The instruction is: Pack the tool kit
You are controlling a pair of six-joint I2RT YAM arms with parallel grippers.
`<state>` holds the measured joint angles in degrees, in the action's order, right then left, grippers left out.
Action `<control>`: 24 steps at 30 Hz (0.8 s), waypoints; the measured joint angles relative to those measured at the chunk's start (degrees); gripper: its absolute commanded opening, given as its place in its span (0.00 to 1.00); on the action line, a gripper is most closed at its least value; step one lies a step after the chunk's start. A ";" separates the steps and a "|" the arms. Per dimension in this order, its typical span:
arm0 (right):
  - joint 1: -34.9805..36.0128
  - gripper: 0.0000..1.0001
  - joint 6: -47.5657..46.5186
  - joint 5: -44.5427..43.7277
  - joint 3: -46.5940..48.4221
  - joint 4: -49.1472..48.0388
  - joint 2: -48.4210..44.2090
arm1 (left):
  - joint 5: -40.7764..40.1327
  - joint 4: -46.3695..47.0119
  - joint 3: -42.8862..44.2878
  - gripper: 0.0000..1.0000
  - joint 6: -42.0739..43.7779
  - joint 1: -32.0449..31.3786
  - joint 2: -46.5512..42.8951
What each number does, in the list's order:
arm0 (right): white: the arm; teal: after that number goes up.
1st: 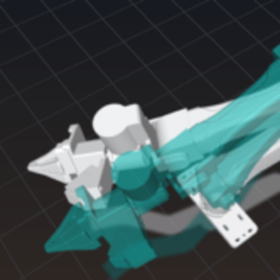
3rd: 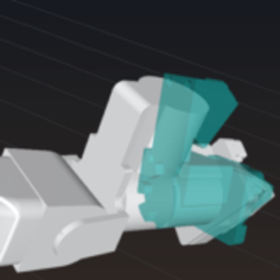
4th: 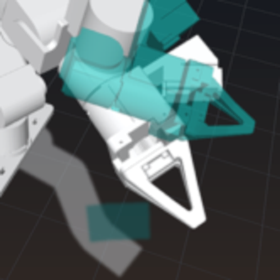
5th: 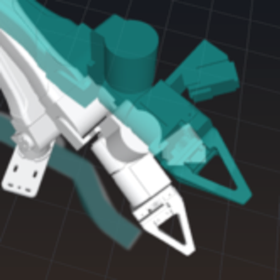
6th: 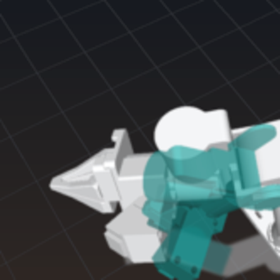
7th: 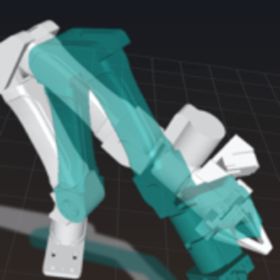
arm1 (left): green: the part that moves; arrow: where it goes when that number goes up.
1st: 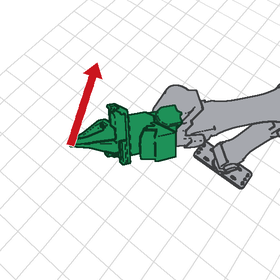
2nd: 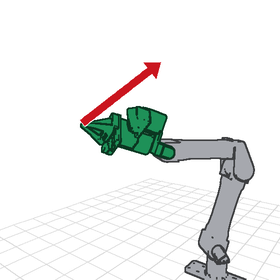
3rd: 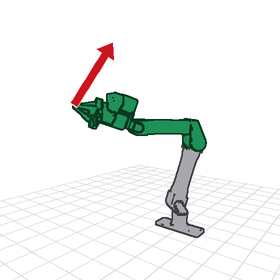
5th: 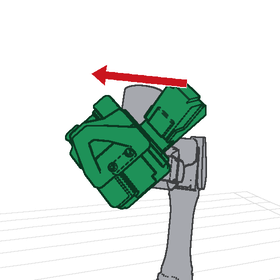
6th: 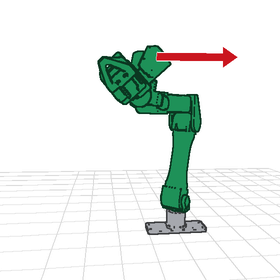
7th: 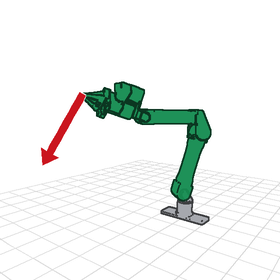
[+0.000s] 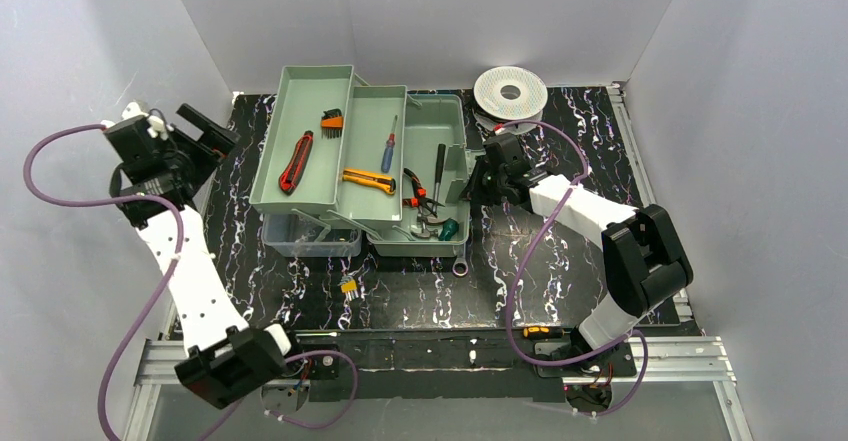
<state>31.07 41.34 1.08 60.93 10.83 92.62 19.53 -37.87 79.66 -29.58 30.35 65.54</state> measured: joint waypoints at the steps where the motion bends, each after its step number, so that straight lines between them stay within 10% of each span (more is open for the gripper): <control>1: -0.02 0.01 -0.04 0.04 -0.11 -0.15 -0.02 | 1.75 0.81 -0.07 0.98 -0.72 1.68 0.90; 9: -0.70 0.01 -0.68 1.70 -0.74 -0.92 -0.33 | 12.28 12.46 -10.38 0.98 -6.27 15.47 6.56; 24: -1.57 0.01 -1.01 4.59 -1.95 -2.82 -0.74 | 22.80 19.74 -17.55 0.90 -2.45 13.79 17.35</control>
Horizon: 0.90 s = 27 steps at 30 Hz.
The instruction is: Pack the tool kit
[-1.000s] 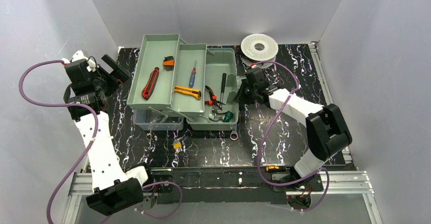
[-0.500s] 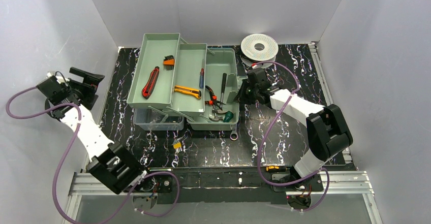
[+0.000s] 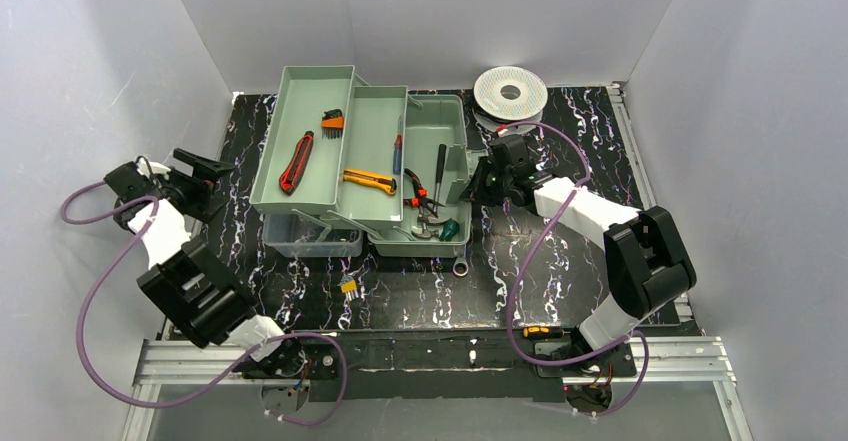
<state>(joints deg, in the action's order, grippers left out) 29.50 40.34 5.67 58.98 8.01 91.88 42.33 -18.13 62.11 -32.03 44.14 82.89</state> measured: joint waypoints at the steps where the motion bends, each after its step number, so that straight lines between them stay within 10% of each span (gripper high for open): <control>1: -0.04 0.01 -0.02 0.13 -0.24 -0.17 -0.09 | 1.49 0.44 -0.17 0.89 -0.31 0.00 1.29; 14: -0.61 0.01 -0.04 2.08 -0.76 -0.52 -0.44 | 10.62 -4.00 1.09 0.75 4.94 -7.93 15.56; 22: -0.63 0.01 -0.09 2.45 -0.76 -0.52 -0.31 | 2.49 -12.96 4.57 0.16 13.62 -13.92 15.19; 27: -0.72 0.01 -0.17 2.78 -0.76 -0.57 -0.15 | -5.64 -15.52 5.97 0.00 18.34 -15.32 11.58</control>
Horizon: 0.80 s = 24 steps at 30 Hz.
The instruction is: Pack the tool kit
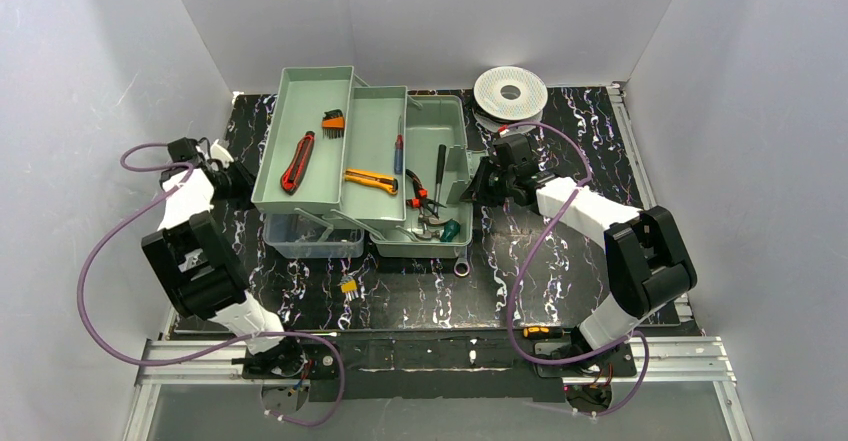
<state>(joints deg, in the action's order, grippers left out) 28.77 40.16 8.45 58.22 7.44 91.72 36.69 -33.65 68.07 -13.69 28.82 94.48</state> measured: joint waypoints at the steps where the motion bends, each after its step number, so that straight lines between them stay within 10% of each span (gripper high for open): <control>1: -0.02 0.01 -0.04 0.09 0.00 -0.02 0.02 | -1.05 -0.04 0.09 0.00 0.81 -0.55 -0.68; 24: -0.13 0.01 -1.20 0.83 0.24 0.00 0.24 | -30.64 -1.95 4.13 0.00 7.52 -16.72 -19.63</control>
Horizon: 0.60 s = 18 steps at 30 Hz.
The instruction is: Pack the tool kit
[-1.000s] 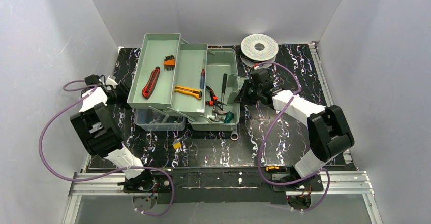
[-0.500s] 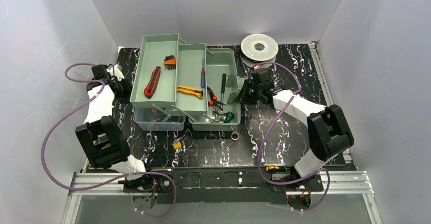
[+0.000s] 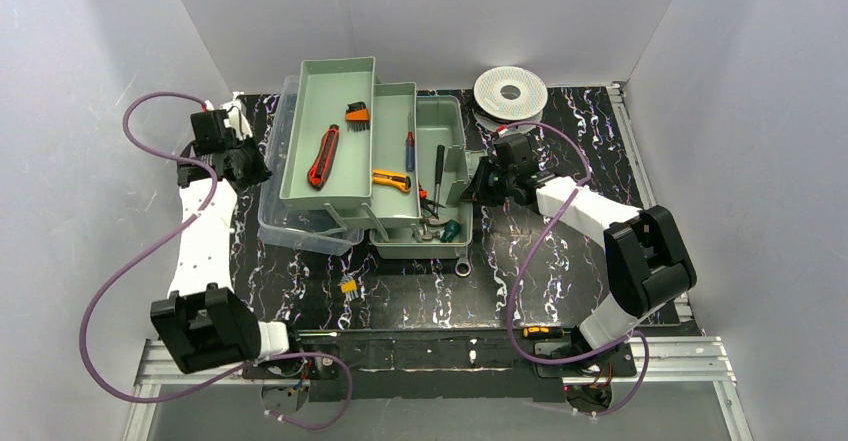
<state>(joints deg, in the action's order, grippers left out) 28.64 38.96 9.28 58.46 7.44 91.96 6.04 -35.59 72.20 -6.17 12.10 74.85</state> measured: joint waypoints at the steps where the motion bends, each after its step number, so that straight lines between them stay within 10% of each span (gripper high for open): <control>1: 0.17 0.01 -0.04 -0.22 0.13 0.09 0.00 | -1.77 0.09 0.31 0.00 0.26 -1.29 -0.94; 13: 4.42 0.02 -0.68 -5.99 3.17 3.91 0.74 | -32.33 0.57 8.48 0.00 10.43 -27.91 -2.45; 18: 6.84 0.33 -0.96 -8.55 5.79 7.37 1.75 | -45.07 3.37 10.86 0.00 16.48 -40.68 -1.66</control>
<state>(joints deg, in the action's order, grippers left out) 35.48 38.00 0.73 64.25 14.81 93.71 -39.03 -32.23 83.07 10.31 -28.58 73.19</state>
